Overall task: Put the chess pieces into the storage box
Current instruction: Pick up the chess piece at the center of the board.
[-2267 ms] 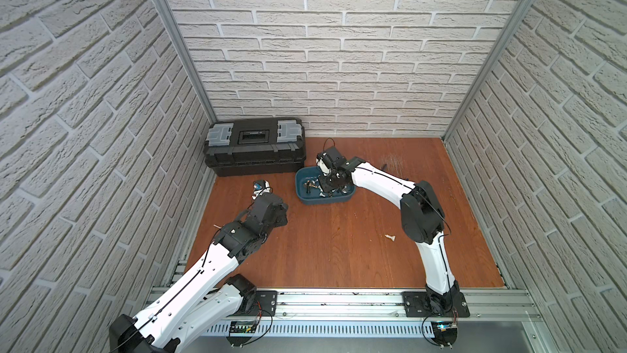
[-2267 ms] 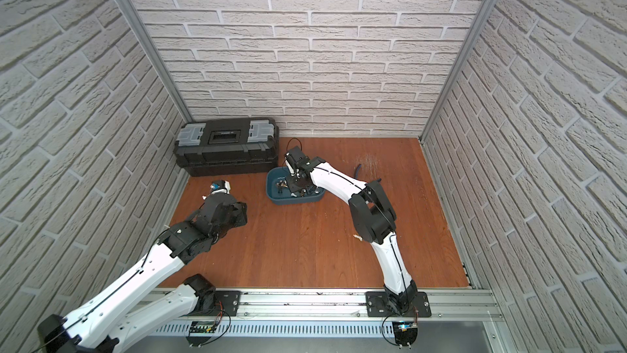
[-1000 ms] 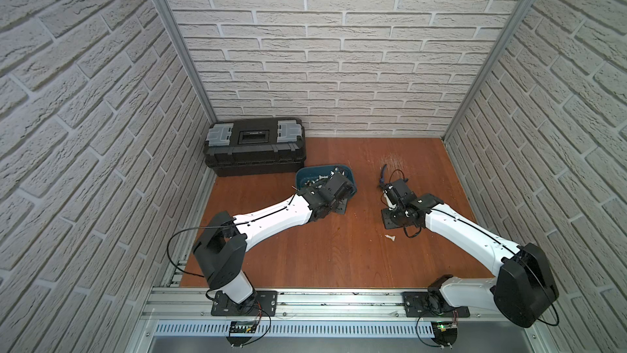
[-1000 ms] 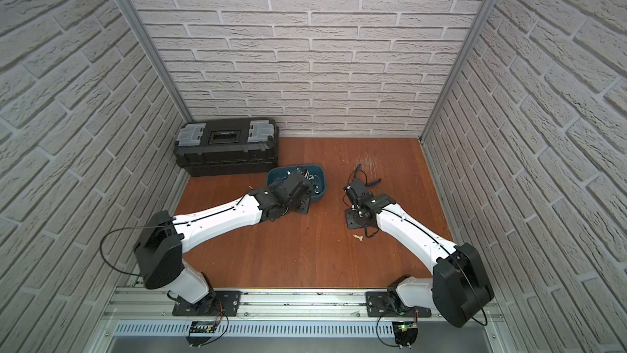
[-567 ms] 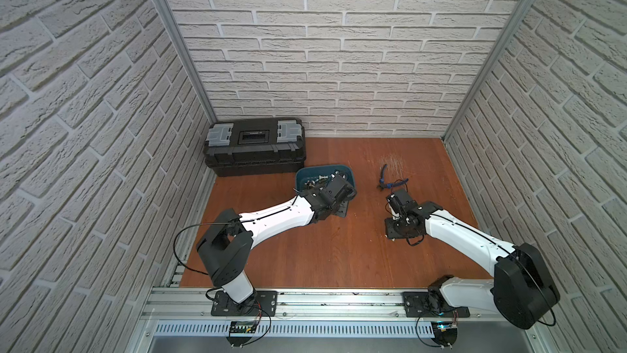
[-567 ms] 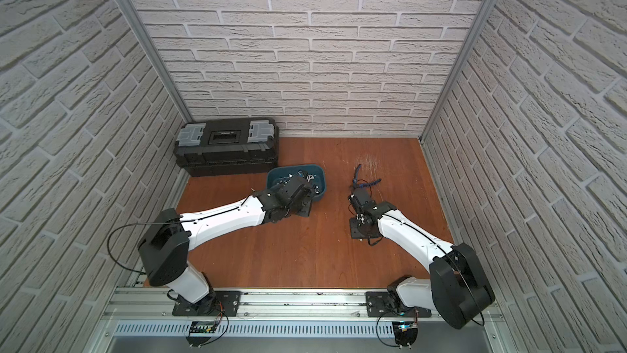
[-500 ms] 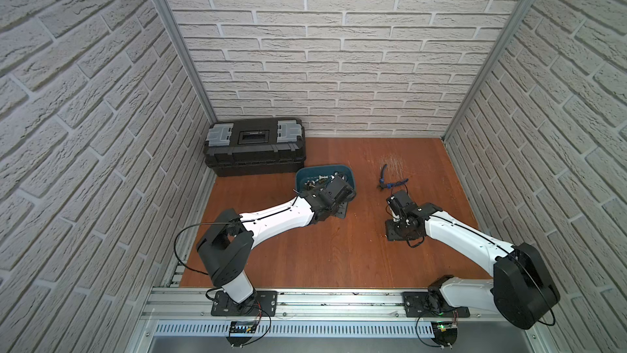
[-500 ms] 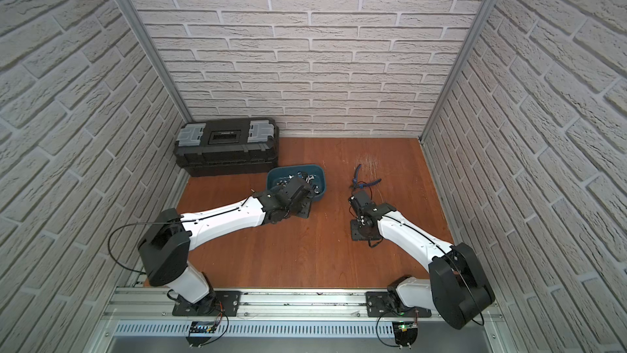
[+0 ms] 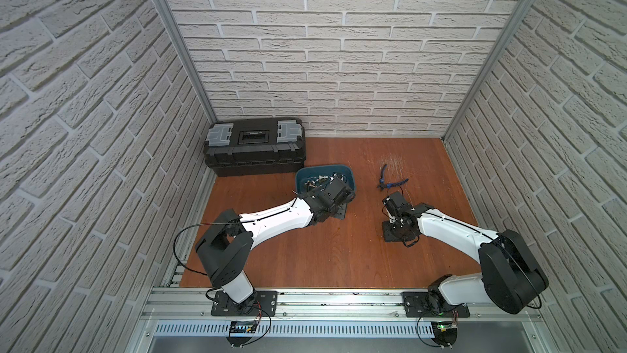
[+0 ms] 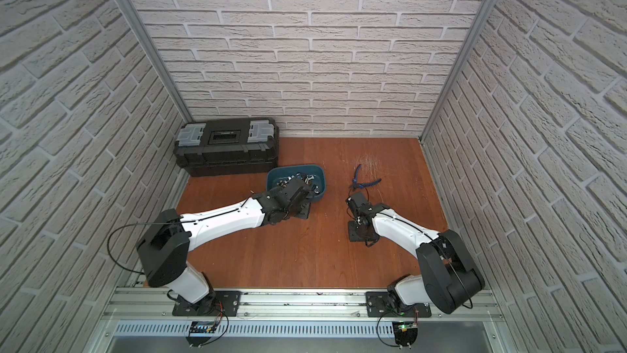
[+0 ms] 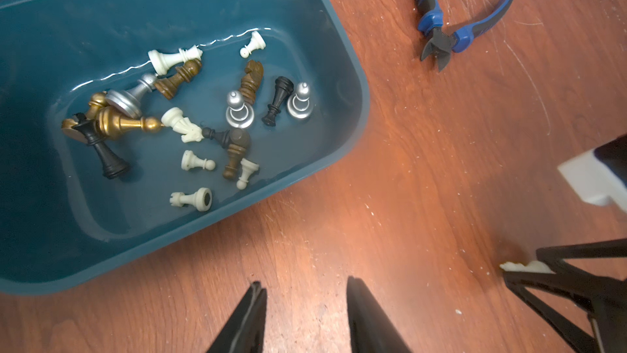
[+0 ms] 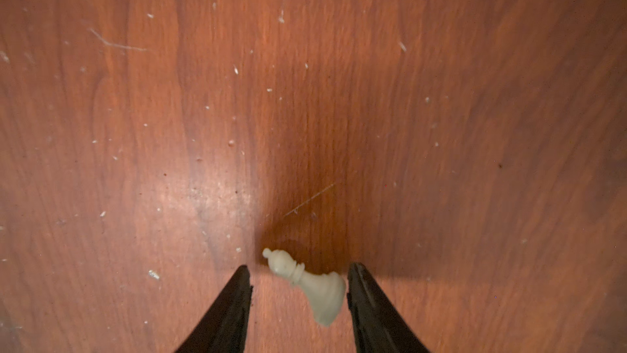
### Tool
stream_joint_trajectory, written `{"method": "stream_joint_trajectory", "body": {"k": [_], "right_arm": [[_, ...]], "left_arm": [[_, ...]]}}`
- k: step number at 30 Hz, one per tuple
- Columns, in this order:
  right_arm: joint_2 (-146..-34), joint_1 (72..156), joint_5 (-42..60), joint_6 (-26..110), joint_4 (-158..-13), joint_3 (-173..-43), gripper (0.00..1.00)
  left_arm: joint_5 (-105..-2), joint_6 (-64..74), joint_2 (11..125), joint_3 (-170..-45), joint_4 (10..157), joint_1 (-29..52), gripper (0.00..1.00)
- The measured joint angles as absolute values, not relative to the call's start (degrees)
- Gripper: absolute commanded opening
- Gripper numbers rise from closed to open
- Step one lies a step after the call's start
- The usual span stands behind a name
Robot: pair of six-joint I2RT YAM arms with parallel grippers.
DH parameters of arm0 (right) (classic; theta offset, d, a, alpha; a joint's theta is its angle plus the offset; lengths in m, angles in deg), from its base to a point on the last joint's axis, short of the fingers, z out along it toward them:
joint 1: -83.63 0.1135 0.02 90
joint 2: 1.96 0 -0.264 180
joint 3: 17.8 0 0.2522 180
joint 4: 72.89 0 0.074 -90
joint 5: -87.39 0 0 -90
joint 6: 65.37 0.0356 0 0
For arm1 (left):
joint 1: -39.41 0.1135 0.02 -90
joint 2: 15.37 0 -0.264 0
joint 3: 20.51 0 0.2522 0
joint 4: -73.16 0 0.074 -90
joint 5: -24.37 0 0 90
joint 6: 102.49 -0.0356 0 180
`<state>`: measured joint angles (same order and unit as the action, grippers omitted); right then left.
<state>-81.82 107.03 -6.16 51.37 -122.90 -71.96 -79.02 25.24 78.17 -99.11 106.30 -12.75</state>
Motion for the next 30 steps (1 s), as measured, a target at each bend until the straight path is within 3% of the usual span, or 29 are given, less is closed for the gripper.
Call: {"method": "stream_joint_trajectory", "body": {"k": [9, 16, 30], "right_arm": [[-82.15, 107.03, -3.43, 51.24, -122.46, -70.65, 0.47], [-83.31, 106.79, -3.62, 51.24, -123.36, -71.52, 0.34], [-83.81, 106.29, -3.56, 51.81, -123.07, -71.30, 0.18]], "left_arm": [[-79.02, 25.26, 78.21, -99.11, 106.16, -12.75, 0.44], [-79.02, 25.59, 78.28, -99.05, 106.06, -12.75, 0.44], [-79.06, 26.12, 78.36, -97.60, 105.16, -12.75, 0.44]]}}
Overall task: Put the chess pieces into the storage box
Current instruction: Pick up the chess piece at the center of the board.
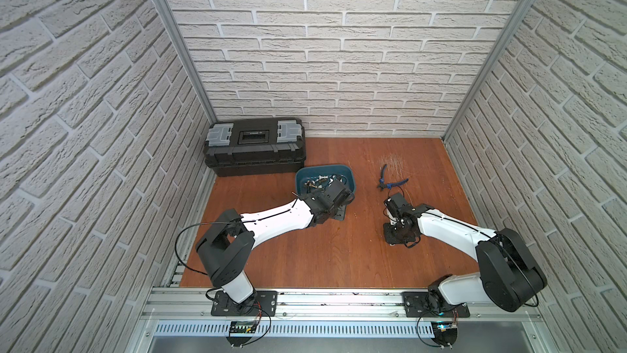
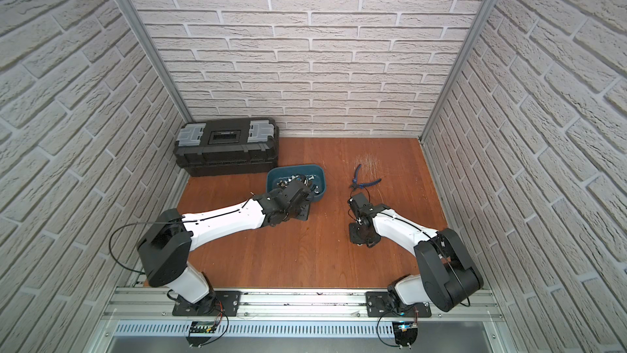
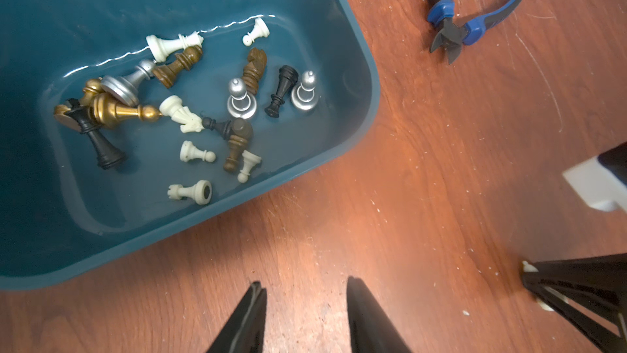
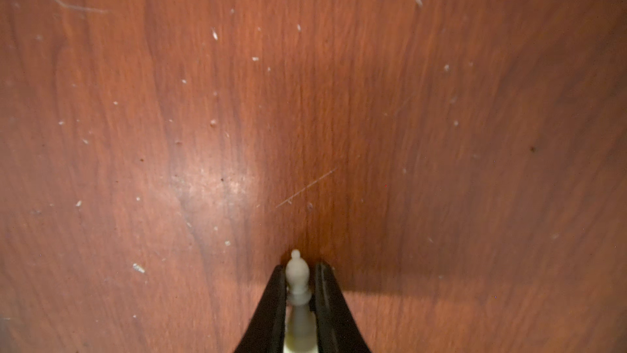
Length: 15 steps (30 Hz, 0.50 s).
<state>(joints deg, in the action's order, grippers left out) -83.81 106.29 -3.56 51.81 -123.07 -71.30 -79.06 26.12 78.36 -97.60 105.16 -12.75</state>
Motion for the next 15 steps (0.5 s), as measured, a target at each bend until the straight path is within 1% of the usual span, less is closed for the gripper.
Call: {"method": "stream_joint_trajectory", "body": {"k": [8, 12, 15], "right_arm": [[-86.69, 106.29, -2.97, 51.85, -125.06, -74.04, 0.09], [-86.47, 106.29, -2.33, 51.85, -125.24, -74.50, 0.07], [-86.50, 106.96, 1.19, 51.87, -124.62, -75.68, 0.06]], "left_arm": [[-79.15, 26.18, 78.34, -96.97, 104.68, -12.73, 0.44], [-79.74, 26.60, 77.99, -95.33, 104.24, -12.64, 0.44], [-81.03, 27.17, 75.90, -93.10, 104.24, -12.40, 0.44]]}}
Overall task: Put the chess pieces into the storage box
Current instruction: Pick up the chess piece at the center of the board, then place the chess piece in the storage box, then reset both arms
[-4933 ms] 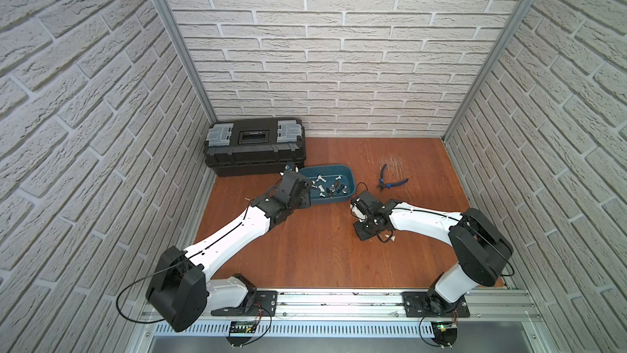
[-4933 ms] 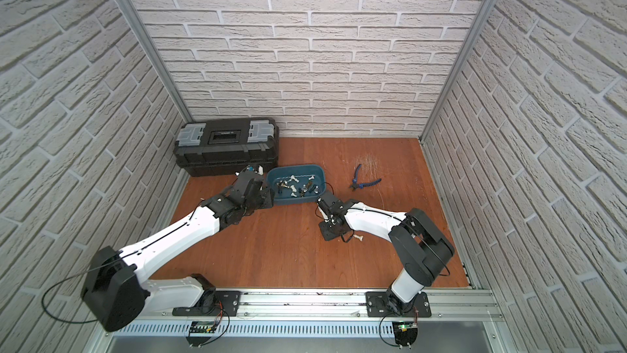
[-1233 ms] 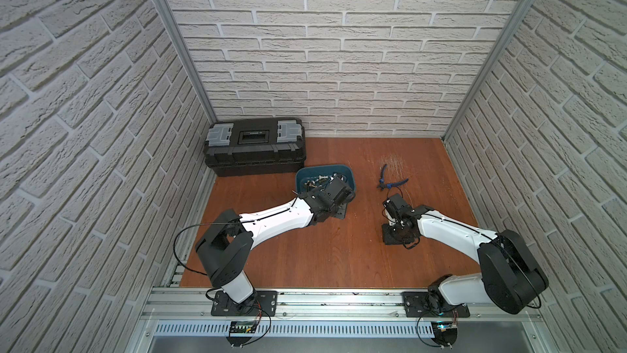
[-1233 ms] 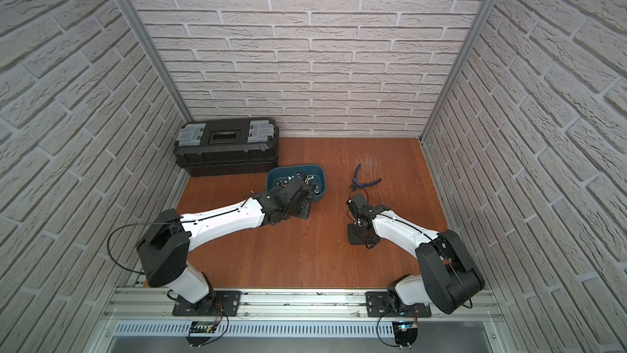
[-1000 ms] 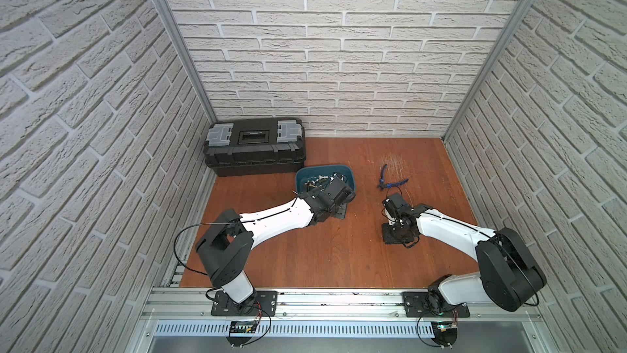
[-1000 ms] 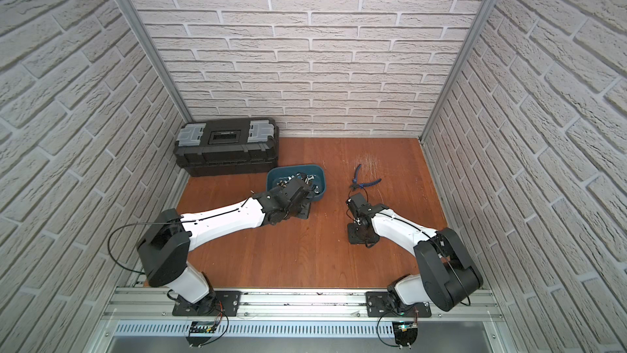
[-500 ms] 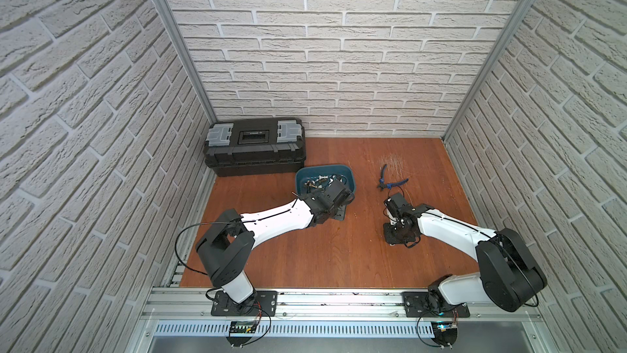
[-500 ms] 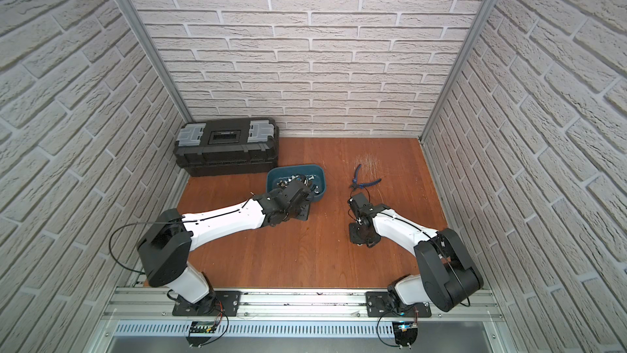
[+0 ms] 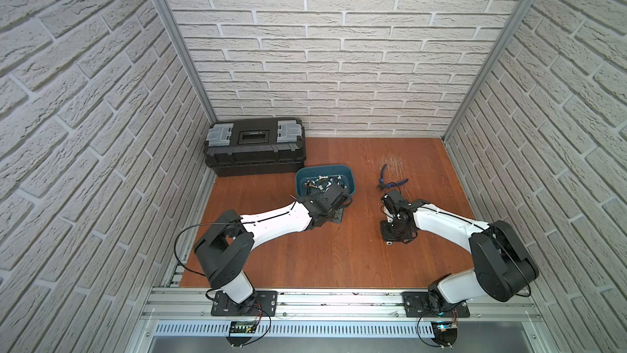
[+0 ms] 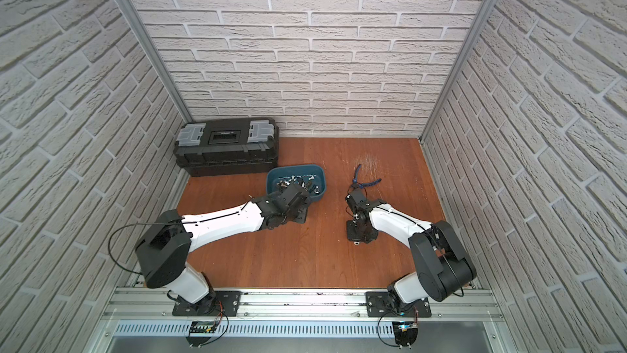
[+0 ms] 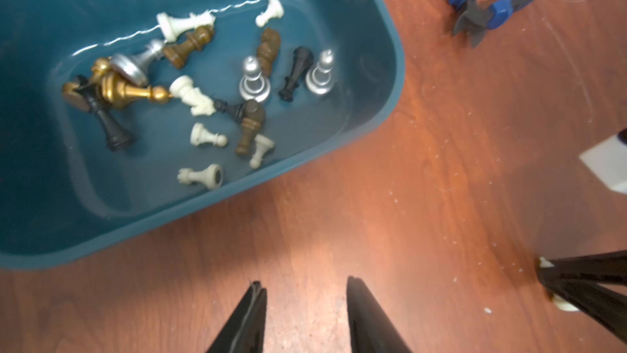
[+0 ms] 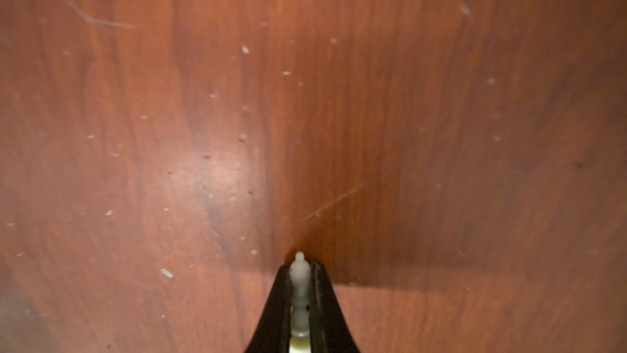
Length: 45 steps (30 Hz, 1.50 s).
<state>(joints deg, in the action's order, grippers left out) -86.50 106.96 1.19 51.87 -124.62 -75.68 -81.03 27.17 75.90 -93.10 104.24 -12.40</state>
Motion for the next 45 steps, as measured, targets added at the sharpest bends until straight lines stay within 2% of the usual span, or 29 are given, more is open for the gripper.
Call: {"method": "stream_joint_trajectory", "body": {"k": [3, 7, 15, 19, 23, 27, 35, 39, 45], "right_arm": [[-86.63, 108.28, 3.98, 51.90, -124.97, -81.69, 0.07], [-90.32, 109.15, 5.62, 51.81, -123.16, -96.00, 0.07], [-115.39, 110.20, 7.57, 50.63, -119.09, -128.57, 0.09], [-128.09, 111.29, 7.57, 49.84, -119.92, -141.14, 0.33], [-133.86, 112.41, 6.41, 48.79, -123.73, -147.00, 0.37], [-130.49, 112.91, 4.68, 47.94, -124.80, -143.54, 0.38], [-104.14, 111.93, -3.82, 46.76, -122.07, -119.08, 0.40], [-94.98, 109.13, -10.79, 45.73, -119.16, -109.27, 0.42], [-89.64, 101.17, -16.89, 45.80, -113.89, -95.24, 0.43]], "left_arm": [[-83.04, 27.86, 71.83, -90.52, 103.98, -11.96, 0.44], [-86.03, 29.26, 64.84, -86.81, 103.63, -10.17, 0.44], [-89.95, 31.45, 54.85, -81.34, 105.95, -7.02, 0.44], [-91.32, 32.59, 50.02, -79.42, 108.24, -6.24, 0.44], [-92.44, 33.20, 45.99, -78.20, 110.78, -5.84, 0.44], [-93.33, 33.94, 44.12, -77.19, 113.16, -5.38, 0.44], [-95.69, 35.12, 36.14, -71.16, 116.07, -2.76, 0.46], [-96.42, 33.05, 32.86, -70.46, 115.87, 2.33, 0.51], [-95.94, 25.50, 35.22, -70.28, 109.60, 14.64, 0.55]]}}
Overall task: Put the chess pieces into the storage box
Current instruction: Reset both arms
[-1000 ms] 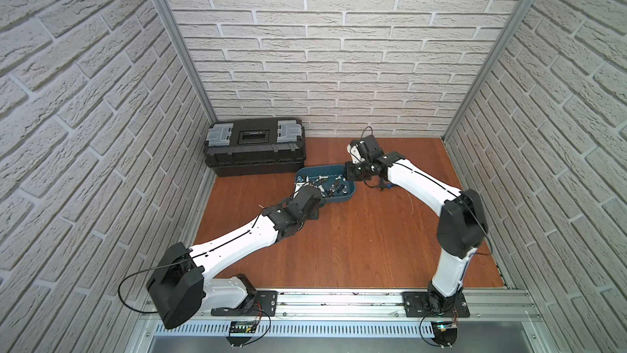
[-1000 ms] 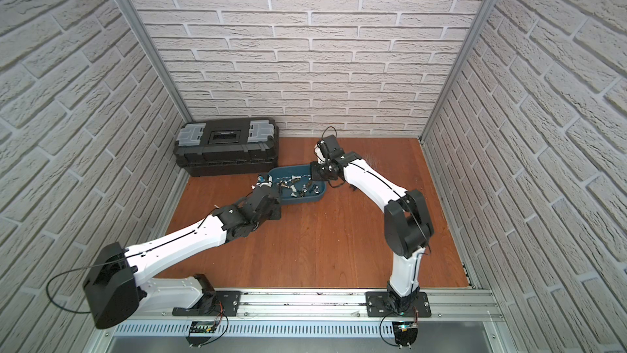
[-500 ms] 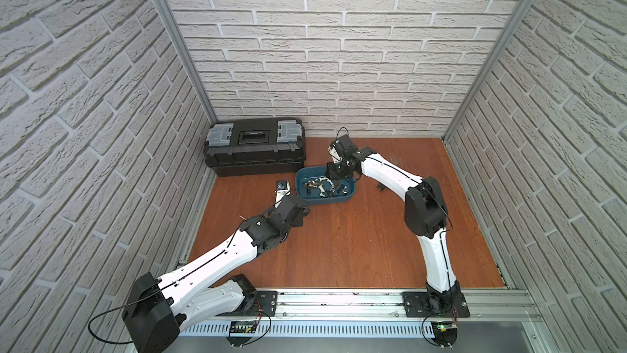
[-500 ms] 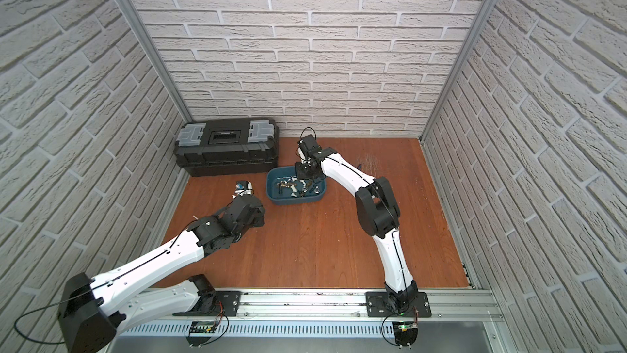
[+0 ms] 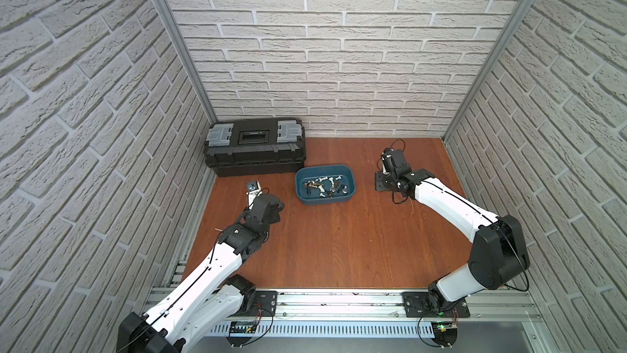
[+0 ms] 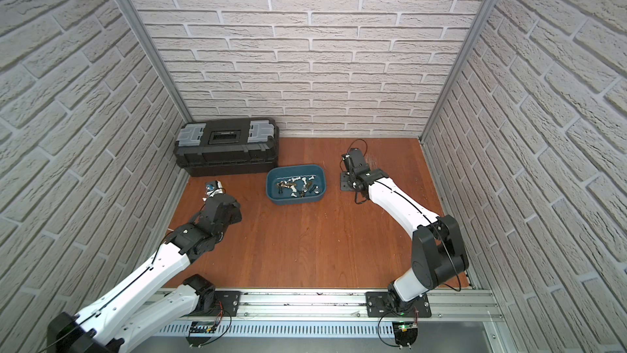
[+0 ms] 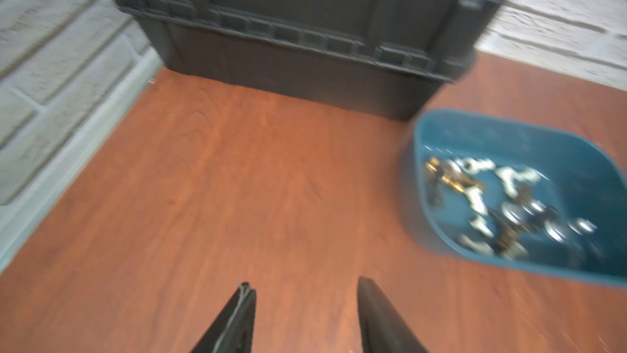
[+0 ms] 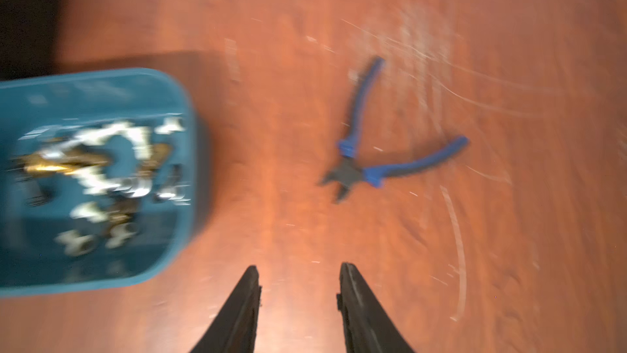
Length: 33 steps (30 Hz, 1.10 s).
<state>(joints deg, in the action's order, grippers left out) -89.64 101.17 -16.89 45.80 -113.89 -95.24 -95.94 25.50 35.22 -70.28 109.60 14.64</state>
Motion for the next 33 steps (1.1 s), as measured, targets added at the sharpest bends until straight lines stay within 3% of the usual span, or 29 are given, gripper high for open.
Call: {"method": "stream_joint_trajectory", "body": {"k": [9, 16, 24, 30, 31, 32, 33], "right_arm": [[-85.78, 95.62, -23.05, 39.90, -102.09, -84.27, 0.46], [-85.16, 89.02, -21.33, 32.70, -85.59, -74.39, 0.47], [-85.88, 87.16, -14.42, 24.03, -57.28, -55.98, 0.47], [-86.08, 86.64, -8.91, 21.51, -47.03, -52.88, 0.49], [-86.34, 86.57, -8.63, 21.36, -46.29, -53.14, 0.55], [-86.72, 86.33, -8.34, 21.49, -45.65, -53.60, 0.88], [-87.06, 86.05, -8.41, 21.82, -45.28, -54.06, 1.00]], "left_arm": [[-86.73, 13.72, 46.54, -66.81, 94.32, 36.17, 0.56], [-79.52, 4.37, 52.31, -63.27, 80.85, 40.91, 0.57], [-65.40, -0.77, 60.68, -58.17, 65.40, 49.48, 0.57], [-57.97, -3.96, 61.14, -55.05, 52.59, 49.70, 0.59], [-57.47, -4.46, 61.14, -54.09, 50.60, 49.70, 0.59], [-56.94, -4.90, 61.12, -52.99, 48.59, 49.70, 0.59], [-56.48, -5.23, 61.10, -52.05, 47.06, 49.70, 0.59]]}}
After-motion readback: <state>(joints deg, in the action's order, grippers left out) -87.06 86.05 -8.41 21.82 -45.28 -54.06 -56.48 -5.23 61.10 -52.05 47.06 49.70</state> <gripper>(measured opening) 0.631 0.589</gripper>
